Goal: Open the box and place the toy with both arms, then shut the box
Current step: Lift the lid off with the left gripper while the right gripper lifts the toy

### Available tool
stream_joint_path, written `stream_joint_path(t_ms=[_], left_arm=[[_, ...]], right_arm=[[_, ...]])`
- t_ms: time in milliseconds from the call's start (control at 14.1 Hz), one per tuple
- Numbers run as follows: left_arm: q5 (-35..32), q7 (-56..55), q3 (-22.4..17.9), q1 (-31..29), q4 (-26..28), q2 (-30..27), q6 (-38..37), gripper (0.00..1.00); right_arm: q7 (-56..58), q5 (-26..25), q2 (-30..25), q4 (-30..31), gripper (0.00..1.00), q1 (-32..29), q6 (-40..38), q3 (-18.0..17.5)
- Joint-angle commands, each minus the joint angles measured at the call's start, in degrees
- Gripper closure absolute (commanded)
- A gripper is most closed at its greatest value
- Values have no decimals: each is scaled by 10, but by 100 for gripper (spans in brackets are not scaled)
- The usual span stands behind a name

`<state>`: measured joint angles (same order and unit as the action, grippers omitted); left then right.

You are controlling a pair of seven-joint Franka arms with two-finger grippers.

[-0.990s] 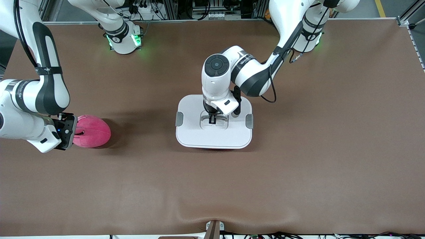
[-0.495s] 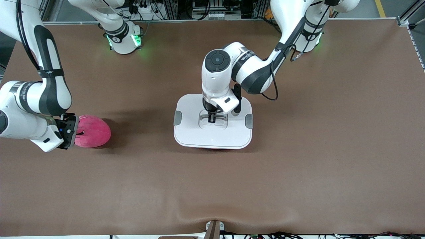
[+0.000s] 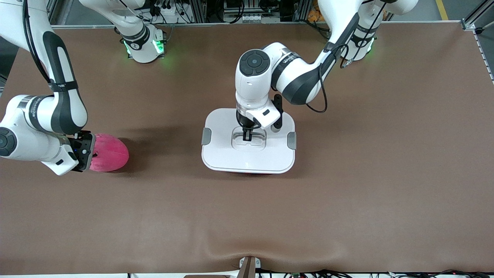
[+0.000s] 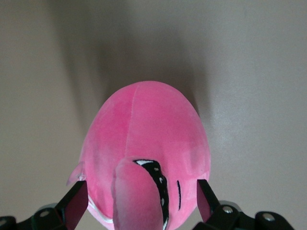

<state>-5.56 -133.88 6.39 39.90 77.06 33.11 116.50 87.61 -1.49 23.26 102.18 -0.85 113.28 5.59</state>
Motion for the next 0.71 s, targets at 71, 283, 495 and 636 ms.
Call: stream_joint_path(t_ms=[71,283,495,636], left_arm=[[-30,16,-3,-2,3,-31,-29,100],[-31,25,-3,-3,3,-43,-36,100],[-31,57,-2,-19,5,-63,-46,100],[-32,83,-3,-26,5,-79,-72,100]], right_arm=[[10,5,-3,10,8,-2,9,-4],[12,5,-3,11,26,-2,9,-5],[28,11,-3,10,42,-1,8,-5],[36,14,-3,10,60,-2,9,-5]])
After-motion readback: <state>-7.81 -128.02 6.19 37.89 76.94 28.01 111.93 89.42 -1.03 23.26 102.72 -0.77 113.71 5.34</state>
